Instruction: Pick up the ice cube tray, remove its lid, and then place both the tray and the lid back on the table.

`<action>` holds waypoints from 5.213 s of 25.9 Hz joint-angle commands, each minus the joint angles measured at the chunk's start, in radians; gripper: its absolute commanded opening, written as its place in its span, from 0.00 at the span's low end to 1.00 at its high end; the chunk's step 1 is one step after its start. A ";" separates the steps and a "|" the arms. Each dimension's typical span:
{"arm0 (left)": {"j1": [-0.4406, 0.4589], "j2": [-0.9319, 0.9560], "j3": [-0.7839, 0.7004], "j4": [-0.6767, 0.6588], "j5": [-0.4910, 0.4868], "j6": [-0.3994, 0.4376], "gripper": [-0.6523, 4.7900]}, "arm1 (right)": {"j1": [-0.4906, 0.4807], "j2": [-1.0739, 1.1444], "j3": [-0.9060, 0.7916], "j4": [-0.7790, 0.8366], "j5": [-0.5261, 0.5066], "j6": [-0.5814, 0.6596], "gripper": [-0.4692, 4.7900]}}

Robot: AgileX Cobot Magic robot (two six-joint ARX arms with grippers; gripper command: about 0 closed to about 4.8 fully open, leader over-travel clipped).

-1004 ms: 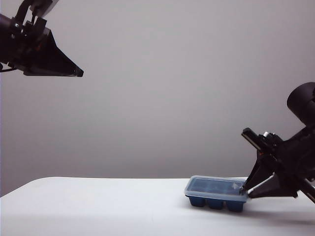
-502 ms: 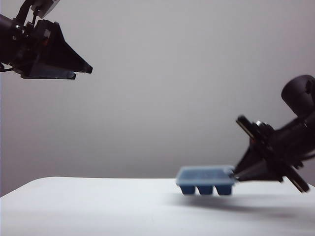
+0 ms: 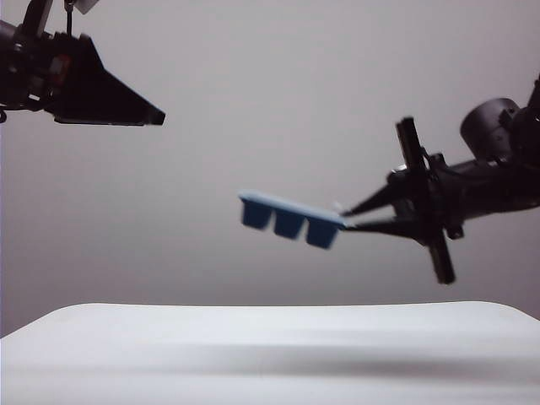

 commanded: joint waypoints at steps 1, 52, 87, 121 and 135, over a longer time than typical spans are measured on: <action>-0.017 -0.002 0.005 -0.064 0.014 0.106 1.00 | 0.048 -0.049 0.005 0.026 -0.050 0.016 0.08; -0.098 0.003 0.005 -0.056 0.026 0.109 0.61 | 0.174 -0.084 0.025 0.199 -0.074 0.054 0.32; -0.098 0.003 0.005 -0.048 0.008 0.090 0.61 | 0.219 -0.084 0.029 0.332 -0.099 0.218 0.07; -0.092 0.123 -0.010 -0.138 -0.070 0.231 0.61 | -0.103 -0.084 -0.103 0.055 -0.034 -0.184 0.07; 0.033 0.550 -0.024 0.216 0.121 0.174 0.61 | -0.211 -0.082 -0.103 -0.256 0.389 -0.460 0.07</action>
